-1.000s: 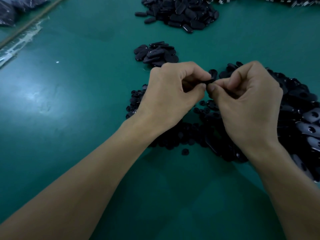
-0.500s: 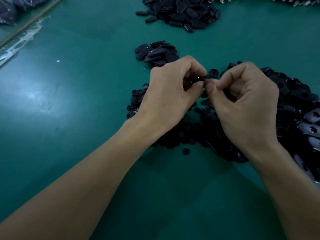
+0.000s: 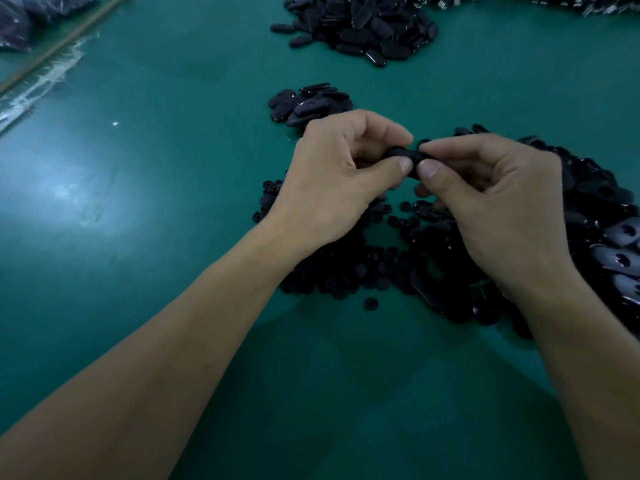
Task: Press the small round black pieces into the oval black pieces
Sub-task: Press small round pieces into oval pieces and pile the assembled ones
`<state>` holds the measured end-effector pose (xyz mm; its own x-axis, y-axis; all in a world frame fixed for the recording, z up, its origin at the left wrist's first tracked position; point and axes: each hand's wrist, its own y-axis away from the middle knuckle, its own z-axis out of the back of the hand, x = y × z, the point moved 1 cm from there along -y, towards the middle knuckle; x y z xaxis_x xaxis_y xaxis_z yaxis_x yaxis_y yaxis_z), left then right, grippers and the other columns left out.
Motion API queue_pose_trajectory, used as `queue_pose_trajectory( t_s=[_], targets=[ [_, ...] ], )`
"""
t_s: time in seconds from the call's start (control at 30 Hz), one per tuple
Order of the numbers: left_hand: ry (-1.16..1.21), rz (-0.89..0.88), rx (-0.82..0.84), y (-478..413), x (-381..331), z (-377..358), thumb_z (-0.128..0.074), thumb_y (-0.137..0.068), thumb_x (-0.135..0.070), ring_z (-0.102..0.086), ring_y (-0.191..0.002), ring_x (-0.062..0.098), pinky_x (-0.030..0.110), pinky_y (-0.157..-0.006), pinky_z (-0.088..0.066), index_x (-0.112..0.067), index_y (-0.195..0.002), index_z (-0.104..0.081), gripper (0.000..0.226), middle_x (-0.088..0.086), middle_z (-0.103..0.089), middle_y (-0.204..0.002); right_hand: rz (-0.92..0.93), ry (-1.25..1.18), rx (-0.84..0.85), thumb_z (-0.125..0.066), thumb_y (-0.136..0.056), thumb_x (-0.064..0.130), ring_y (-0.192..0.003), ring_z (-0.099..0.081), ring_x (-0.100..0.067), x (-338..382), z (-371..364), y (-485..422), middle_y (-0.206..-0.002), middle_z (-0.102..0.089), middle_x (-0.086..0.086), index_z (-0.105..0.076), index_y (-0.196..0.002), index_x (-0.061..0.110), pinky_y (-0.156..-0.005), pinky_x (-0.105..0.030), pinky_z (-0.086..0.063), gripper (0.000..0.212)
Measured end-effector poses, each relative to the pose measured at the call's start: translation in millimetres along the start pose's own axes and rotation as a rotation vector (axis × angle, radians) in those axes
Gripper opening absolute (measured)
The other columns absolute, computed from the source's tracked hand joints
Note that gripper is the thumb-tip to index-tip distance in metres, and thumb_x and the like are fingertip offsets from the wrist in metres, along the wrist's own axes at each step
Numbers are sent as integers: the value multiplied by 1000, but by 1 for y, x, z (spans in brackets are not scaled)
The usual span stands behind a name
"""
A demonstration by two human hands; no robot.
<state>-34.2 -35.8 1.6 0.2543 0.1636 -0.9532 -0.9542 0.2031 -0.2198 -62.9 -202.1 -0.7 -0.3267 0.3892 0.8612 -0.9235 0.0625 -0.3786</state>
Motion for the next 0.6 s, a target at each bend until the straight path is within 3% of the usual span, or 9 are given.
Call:
queue_pose_trajectory(
  t_s=[0.2, 0.6],
  targets=[
    [29, 31, 16, 1, -1, 0, -75, -88, -2, -70, -67, 5, 20, -67, -55, -23, -91, -70, 21, -4, -74, -75, -76, -124, 19, -78, -87, 14, -65, -71, -6, -2, 1, -1, -80, -76, 7, -72, -91, 27, -61, -14, -52, 14],
    [7, 60, 26, 2, -1, 1, -75, -89, -3, -72, -72, 9, 24, -73, -58, -23, -93, -72, 21, 2, -77, -83, -73, -86, 29, -78, -86, 14, -63, -70, -6, -1, 2, -1, -78, -75, 8, -71, -88, 26, -62, -14, -53, 14]
  ],
)
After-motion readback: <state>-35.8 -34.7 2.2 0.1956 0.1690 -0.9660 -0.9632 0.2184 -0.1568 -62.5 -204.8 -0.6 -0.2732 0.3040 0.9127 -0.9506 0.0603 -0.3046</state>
